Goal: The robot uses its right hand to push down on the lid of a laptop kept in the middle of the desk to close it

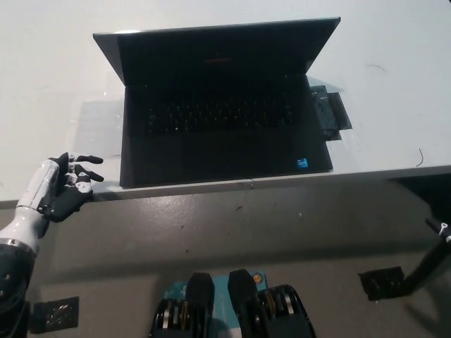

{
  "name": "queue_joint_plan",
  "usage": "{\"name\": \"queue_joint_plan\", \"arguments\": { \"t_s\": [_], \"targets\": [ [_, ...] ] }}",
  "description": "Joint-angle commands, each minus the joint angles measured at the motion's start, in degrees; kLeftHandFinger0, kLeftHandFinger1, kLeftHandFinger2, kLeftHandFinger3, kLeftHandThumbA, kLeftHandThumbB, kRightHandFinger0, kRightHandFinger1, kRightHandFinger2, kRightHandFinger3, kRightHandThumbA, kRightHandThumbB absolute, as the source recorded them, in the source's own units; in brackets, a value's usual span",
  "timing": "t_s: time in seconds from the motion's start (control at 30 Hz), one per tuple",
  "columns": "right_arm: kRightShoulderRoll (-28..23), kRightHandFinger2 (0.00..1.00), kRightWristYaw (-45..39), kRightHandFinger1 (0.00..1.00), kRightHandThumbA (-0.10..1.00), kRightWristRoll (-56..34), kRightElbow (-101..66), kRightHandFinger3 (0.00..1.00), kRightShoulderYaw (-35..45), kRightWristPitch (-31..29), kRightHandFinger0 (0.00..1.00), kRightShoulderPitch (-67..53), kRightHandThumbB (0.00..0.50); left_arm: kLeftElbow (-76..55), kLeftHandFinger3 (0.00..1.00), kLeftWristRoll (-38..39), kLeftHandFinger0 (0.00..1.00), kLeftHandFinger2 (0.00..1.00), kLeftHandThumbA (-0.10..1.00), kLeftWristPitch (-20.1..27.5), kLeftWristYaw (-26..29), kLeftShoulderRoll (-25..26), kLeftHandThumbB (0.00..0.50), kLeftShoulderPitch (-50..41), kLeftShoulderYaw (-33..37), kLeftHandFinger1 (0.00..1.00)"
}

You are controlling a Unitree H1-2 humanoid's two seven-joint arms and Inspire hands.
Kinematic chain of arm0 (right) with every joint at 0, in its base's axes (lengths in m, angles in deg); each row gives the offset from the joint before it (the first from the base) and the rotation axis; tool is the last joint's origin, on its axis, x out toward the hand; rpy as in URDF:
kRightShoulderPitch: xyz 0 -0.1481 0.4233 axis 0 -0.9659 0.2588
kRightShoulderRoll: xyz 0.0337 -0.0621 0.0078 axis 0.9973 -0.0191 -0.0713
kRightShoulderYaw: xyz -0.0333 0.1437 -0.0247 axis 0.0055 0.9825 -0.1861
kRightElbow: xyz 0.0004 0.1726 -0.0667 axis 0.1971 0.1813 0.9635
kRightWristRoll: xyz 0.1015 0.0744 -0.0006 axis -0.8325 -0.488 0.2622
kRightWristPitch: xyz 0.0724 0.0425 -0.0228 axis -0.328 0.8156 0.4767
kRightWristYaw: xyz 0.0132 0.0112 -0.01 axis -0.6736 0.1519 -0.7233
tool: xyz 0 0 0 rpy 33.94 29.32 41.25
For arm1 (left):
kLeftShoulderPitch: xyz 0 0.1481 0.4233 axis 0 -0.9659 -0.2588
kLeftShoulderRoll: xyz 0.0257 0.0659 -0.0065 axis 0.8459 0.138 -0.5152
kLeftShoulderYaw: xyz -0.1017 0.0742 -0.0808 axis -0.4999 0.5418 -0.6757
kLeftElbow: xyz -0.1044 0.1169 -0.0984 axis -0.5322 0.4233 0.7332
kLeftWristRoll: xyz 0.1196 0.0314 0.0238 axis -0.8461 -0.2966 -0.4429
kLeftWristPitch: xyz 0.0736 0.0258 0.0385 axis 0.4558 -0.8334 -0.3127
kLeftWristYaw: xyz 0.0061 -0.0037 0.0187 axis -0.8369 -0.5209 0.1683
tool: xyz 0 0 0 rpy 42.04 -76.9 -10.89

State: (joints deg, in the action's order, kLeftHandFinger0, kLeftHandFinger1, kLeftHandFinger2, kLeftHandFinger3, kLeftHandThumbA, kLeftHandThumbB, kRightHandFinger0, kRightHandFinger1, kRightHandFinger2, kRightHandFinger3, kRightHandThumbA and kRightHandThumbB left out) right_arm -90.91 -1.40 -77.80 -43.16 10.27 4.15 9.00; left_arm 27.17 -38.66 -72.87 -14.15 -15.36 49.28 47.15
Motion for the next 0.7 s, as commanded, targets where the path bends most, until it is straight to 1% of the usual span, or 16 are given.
{"name": "queue_joint_plan", "arguments": {
  "t_s": [0.0,0.03,0.07,0.1,0.13,0.2,0.23,0.3,0.33,0.43,0.47,0.5,0.53,0.6,0.63,0.67],
  "targets": [
    [-2.2,0.86,1.3,0.88,1.0,-0.2,-4.6,1.0,1.6,1.0,0.95,2.4,0.221,-1.4,0.6,-1.0,0.2,0.47,-0.09,-0.2,-0.4,1.0,0.007,1.2,0.0,0.31],
    [-3.5,0.85,1.1,0.88,1.0,-0.4,-5.3,1.0,1.9,1.8,0.99,3.7,0.242,-1.1,0.6,-1.0,0.22,0.47,-0.1,0.1,-0.4,1.1,0.003,1.1,0.0,0.32],
    [-4.8,0.85,1.2,0.87,1.0,-0.4,-5.9,1.0,2.3,2.2,0.99,5.3,0.256,-0.8,0.6,-1.1,0.22,0.47,-0.1,0.5,-0.4,1.1,0.004,1.2,0.0,0.32],
    [-5.9,0.85,1.1,0.87,1.0,0.2,-6.1,1.0,2.3,2.1,0.96,6.6,0.285,-0.9,0.59,-1.3,0.21,0.45,-0.1,0.7,-0.4,1.2,0.006,1.0,0.0,0.3],
    [-6.9,0.83,1.2,0.84,1.0,0.8,-6.4,0.99,2.1,2.1,0.92,8.1,0.29,-1.1,0.59,-1.6,0.22,0.45,-0.1,0.2,-0.4,1.2,0.009,0.9,0.1,0.31],
    [-8.2,0.83,1.7,0.83,1.0,1.6,-7.4,0.97,1.8,3.2,0.9,10.1,0.273,-1.2,0.59,-1.2,0.21,0.44,-0.1,0.4,-0.5,1.1,0.005,0.8,-0.1,0.31],
    [-9.6,0.86,1.9,0.86,1.0,1.6,-8.5,1.0,1.2,5.0,0.95,12.4,0.269,-1.3,0.59,-1.4,0.2,0.44,-0.1,0.2,-0.6,1.2,0.004,0.8,0.0,0.29],
    [-12.0,0.89,2.8,0.89,1.0,1.7,-8.9,1.0,-0.6,5.5,0.96,17.0,0.257,-1.5,0.6,-1.5,0.2,0.44,-0.1,0.2,-0.8,1.5,0.0,0.8,0.0,0.29],
    [-12.8,0.9,3.6,0.9,1.0,1.1,-8.8,1.0,-1.7,5.5,0.96,18.4,0.289,-1.5,0.6,-1.4,0.22,0.46,-0.1,-0.2,-0.8,1.5,0.002,0.9,0.0,0.31],
    [-14.2,0.89,4.1,0.89,1.0,1.6,-8.5,1.0,-3.5,5.5,0.95,20.7,0.3,-1.3,0.61,-1.6,0.24,0.47,-0.1,0.5,-1.2,1.9,0.0,0.9,0.1,0.33],
    [-15.1,0.89,4.6,0.9,1.0,1.5,-8.2,1.0,-4.8,5.5,0.97,23.0,0.285,-1.2,0.61,-1.7,0.23,0.47,-0.1,0.6,-1.3,2.1,0.001,1.0,0.1,0.32],
    [-15.2,0.89,4.8,0.9,1.0,1.3,-8.2,1.0,-5.0,5.5,0.97,23.1,0.284,-1.2,0.61,-1.7,0.23,0.47,-0.1,0.6,-1.3,2.0,0.001,1.0,0.1,0.32],
    [-16.3,0.88,4.4,0.89,1.0,1.2,-7.1,1.0,-6.7,5.5,0.98,26.3,0.306,-1.1,0.61,-1.7,0.22,0.47,-0.1,0.7,-1.4,2.1,0.003,0.9,0.1,0.32],
    [-16.6,0.86,2.4,0.86,1.0,2.4,-5.3,1.0,-7.4,5.5,0.93,29.1,0.342,-1.2,0.6,-1.7,0.22,0.47,-0.1,0.2,-1.3,1.9,0.005,0.8,0.0,0.32],
    [-16.8,0.86,1.0,0.85,1.0,3.9,-3.9,1.0,-7.9,5.5,0.92,31.1,0.348,-1.1,0.6,-1.8,0.23,0.47,-0.1,0.3,-1.3,2.0,0.005,0.7,0.0,0.32],
    [-17.1,0.87,0.6,0.84,1.0,4.9,-2.8,1.0,-8.8,5.5,0.9,32.5,0.34,-1.1,0.6,-2.1,0.24,0.48,-0.1,0.3,-1.2,2.0,0.003,0.7,0.1,0.33]
  ]
}}
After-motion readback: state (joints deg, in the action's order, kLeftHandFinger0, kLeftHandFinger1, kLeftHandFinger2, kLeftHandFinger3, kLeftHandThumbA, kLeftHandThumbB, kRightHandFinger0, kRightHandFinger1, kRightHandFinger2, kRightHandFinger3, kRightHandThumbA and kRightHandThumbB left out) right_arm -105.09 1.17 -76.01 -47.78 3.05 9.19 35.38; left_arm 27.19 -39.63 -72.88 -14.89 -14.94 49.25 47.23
